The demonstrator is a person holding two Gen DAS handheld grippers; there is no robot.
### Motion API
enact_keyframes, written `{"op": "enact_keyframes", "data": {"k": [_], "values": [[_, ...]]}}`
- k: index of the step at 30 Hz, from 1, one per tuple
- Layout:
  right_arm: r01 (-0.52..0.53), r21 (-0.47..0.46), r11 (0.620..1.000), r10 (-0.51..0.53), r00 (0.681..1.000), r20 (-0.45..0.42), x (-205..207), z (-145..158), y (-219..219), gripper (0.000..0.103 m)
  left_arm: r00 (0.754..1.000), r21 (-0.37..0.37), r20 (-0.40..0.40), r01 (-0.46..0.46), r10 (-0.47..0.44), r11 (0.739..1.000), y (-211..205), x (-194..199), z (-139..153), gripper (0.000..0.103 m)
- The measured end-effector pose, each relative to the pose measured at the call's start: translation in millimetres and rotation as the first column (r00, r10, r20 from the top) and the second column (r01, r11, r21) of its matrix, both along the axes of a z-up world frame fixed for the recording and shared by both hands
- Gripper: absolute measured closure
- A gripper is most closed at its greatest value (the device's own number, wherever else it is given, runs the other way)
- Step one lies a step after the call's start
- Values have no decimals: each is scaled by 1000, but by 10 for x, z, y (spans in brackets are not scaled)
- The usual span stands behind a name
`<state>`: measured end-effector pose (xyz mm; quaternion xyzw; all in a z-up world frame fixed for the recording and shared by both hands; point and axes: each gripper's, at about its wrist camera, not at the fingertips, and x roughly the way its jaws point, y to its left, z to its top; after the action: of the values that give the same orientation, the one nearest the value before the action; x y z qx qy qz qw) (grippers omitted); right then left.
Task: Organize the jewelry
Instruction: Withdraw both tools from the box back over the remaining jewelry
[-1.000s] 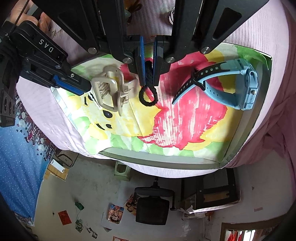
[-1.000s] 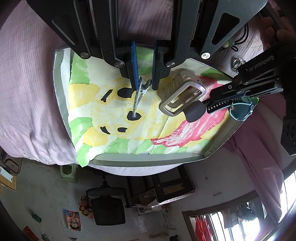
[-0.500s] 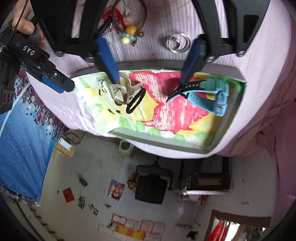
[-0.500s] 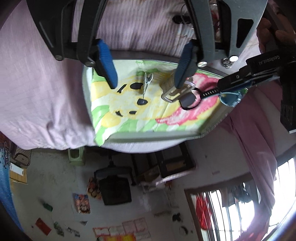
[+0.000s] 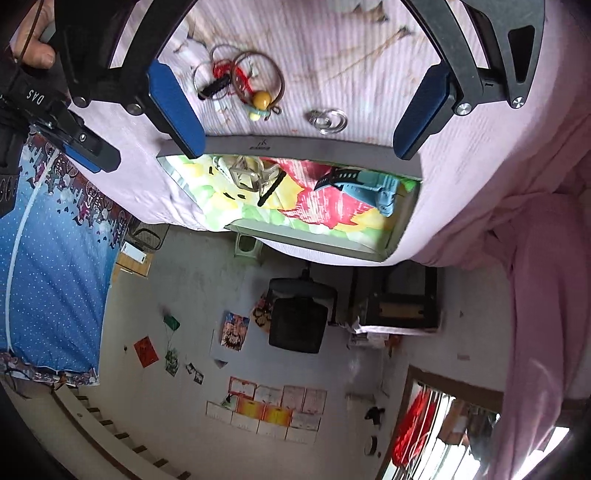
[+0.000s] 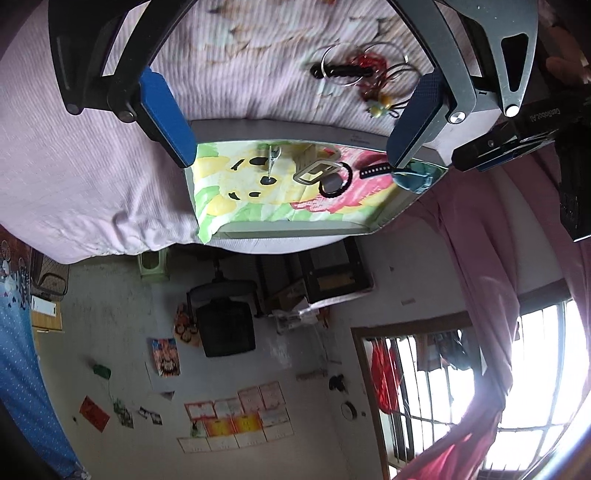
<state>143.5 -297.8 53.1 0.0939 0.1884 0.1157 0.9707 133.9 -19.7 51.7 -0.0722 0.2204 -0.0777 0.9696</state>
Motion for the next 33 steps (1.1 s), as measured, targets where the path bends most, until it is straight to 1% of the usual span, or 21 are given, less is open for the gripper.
{"op": "enact_keyframes", "data": {"k": [7,10,17,24,33], "values": [[11,-33,999,-11,1000,4,-287,-14,3,1,1000,22,8,3,-3,1000,19,-268,-106,1],[11,-52,999,-11,1000,-4,-393,-33,30,1,1000,21,3,8,-8,1000,42,-361,-147,1],[6,-62,998,-9,999,-47,-582,-153,71,1,1000,31,-10,17,-17,999,51,-505,-229,1],[3,-83,997,-11,996,-89,-603,-246,81,1,999,32,-52,14,-12,999,74,-483,-341,1],[-5,-116,993,-17,983,-184,-464,-379,127,1,993,43,-119,19,-14,999,80,-350,-424,1]]}}
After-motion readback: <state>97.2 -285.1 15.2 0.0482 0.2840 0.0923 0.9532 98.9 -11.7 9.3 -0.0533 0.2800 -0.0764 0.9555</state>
